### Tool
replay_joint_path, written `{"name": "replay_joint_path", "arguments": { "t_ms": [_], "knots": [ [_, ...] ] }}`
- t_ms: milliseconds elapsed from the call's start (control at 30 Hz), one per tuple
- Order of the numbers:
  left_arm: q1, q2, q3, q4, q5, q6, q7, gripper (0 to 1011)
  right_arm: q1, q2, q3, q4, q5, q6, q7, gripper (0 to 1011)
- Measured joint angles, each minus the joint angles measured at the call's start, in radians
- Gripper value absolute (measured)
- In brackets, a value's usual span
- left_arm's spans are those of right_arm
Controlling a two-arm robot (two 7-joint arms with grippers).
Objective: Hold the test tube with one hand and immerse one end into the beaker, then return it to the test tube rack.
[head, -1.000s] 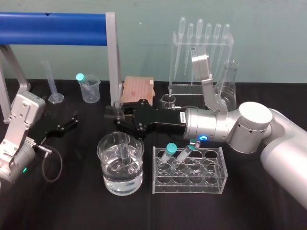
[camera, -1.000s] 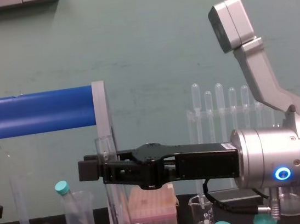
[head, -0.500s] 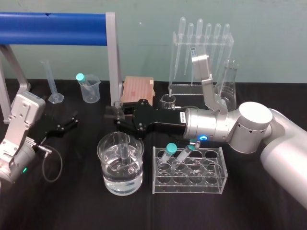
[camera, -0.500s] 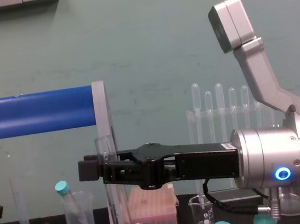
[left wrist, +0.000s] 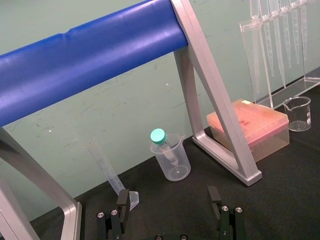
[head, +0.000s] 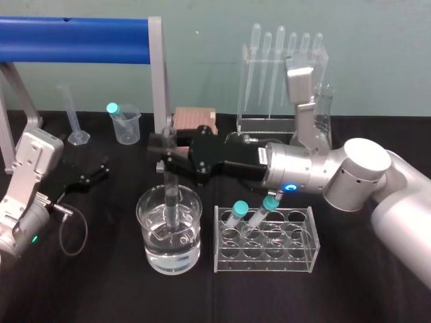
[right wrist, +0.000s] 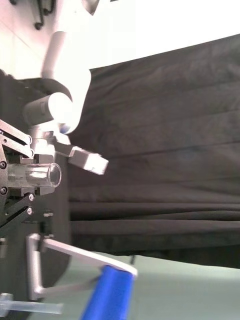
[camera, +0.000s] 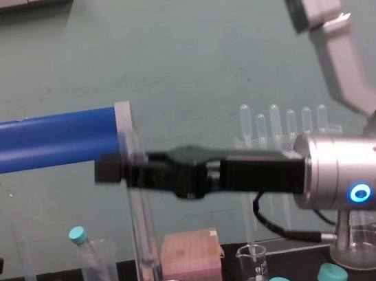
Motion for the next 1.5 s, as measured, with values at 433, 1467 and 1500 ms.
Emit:
{"name": "replay_joint_path", "arguments": {
  "t_ms": [433, 1467, 1500],
  "knots": [
    [0.0, 0.0, 0.0, 0.0, 0.0, 0.0, 0.0, 1000, -0.074, 0.086, 0.142, -0.195, 0.048, -0.119, -0.112, 242],
    [0.0, 0.0, 0.0, 0.0, 0.0, 0.0, 0.0, 1000, -0.508, 0.368, 0.482, -0.611, -0.002, -0.069, -0.501, 242],
    [0.0, 0.0, 0.0, 0.0, 0.0, 0.0, 0.0, 1000, -0.522, 0.37, 0.489, -0.614, -0.003, -0.063, -0.506, 242]
  ]
}}
